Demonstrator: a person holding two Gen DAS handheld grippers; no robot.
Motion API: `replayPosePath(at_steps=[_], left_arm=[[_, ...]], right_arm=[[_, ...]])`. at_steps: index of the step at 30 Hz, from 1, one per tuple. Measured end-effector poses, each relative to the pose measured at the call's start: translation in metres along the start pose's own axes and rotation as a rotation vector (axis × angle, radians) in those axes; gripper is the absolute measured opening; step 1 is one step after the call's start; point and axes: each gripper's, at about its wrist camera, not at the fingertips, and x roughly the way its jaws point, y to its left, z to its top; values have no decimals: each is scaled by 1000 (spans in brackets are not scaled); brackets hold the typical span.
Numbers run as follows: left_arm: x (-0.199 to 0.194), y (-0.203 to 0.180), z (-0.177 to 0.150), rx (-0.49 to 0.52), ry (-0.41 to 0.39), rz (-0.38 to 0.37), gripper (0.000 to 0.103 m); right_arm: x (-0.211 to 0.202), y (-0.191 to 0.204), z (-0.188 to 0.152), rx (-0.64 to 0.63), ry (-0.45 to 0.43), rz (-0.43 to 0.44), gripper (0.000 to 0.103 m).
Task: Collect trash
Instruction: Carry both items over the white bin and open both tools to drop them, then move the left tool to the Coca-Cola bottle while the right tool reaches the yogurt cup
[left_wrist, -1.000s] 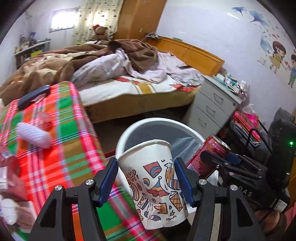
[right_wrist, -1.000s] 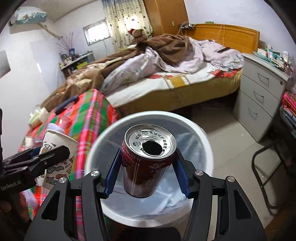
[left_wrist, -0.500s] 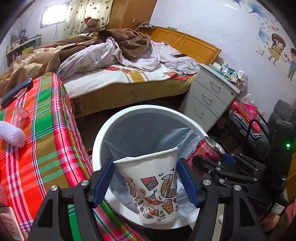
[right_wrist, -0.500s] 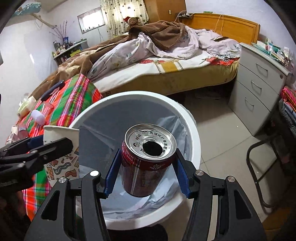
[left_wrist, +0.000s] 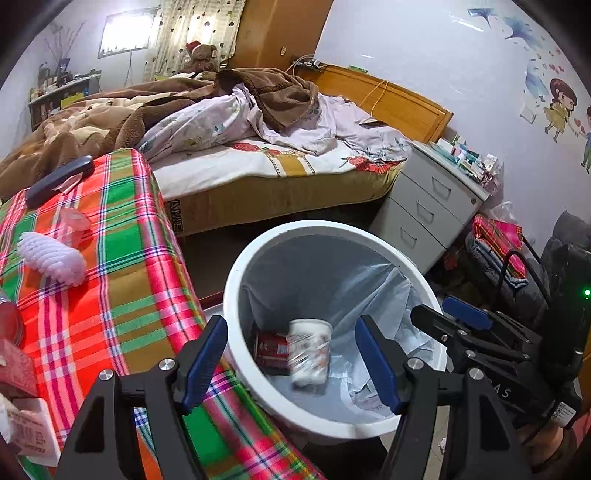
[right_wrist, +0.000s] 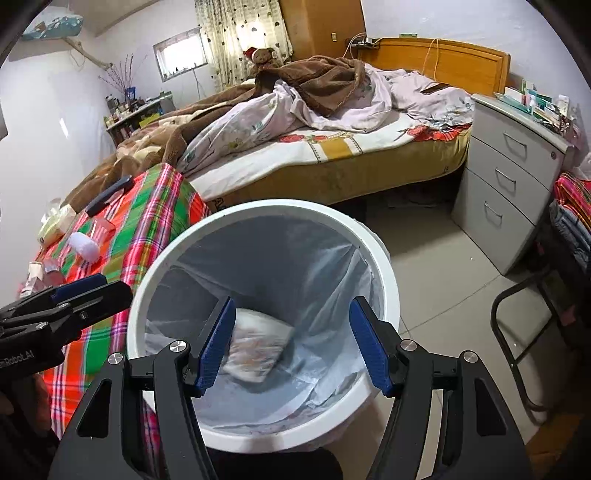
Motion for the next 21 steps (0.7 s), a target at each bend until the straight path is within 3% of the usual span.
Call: replayPosePath(at_steps=[13, 21], left_arm=[[-62, 37, -23, -62, -76, 48, 71], [-101, 79, -42, -116, -119, 133, 71]], right_arm=[[-23, 35, -1, -39, -61, 31, 66], [-31, 72, -3, -72, -93, 100, 66]])
